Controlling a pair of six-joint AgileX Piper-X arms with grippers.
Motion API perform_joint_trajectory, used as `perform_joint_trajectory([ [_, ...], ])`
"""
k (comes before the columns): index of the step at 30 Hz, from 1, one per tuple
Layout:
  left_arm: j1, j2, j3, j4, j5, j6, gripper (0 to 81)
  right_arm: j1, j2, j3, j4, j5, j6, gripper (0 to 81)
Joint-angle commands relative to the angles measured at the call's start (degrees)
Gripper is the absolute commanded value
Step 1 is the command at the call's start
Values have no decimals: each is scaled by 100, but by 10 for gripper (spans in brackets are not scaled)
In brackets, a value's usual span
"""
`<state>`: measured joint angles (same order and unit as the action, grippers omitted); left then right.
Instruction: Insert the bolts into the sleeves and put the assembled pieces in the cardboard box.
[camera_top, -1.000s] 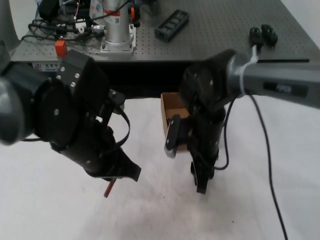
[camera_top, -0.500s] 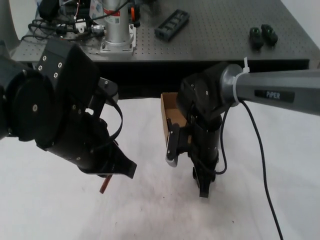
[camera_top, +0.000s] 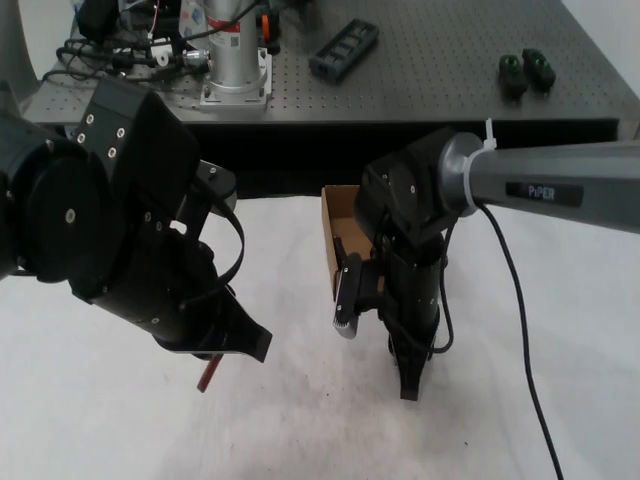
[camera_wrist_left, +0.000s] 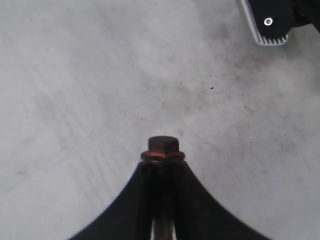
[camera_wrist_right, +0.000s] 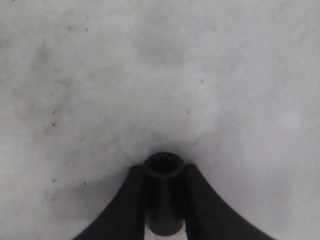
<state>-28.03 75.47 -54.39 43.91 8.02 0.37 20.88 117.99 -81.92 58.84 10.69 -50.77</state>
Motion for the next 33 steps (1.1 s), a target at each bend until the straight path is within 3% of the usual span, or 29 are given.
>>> perform_joint_trajectory([
  [1, 19, -64, -14, -19, 29, 54, 7, -112, 143, -11, -253, 387, 310, 22],
  [4, 19, -64, -14, -48, 243, 52, 7, -244, 22, -11, -272, 148, 925, 23],
  [7, 19, -120, -14, -248, 890, 52, 7, -534, -282, -11, -67, -1069, 1682, 23],
  [10, 19, -292, -14, -655, 1486, -94, 7, -876, -816, 317, 91, -2424, 1945, 23],
  [15, 19, -556, -14, -2205, 2513, -824, 7, -1226, -2493, 2053, -785, -3905, 2596, 23],
  [20, 19, -459, -14, -3741, 3543, -1709, 7, -869, -4160, 4012, -2840, -5375, 4326, 23],
  [24, 8, -334, -14, -4466, 3905, -2066, 7, -203, -5165, 4863, -4781, -5517, 5814, 23],
  [27, 8, -259, -14, -4624, 4037, -2229, 7, 108, -5525, 5067, -6181, -5028, 6731, 23],
  [33, -72, -251, -14, -4724, 4072, -2268, 7, 197, -5352, 5028, -7672, -4596, 7573, 23],
])
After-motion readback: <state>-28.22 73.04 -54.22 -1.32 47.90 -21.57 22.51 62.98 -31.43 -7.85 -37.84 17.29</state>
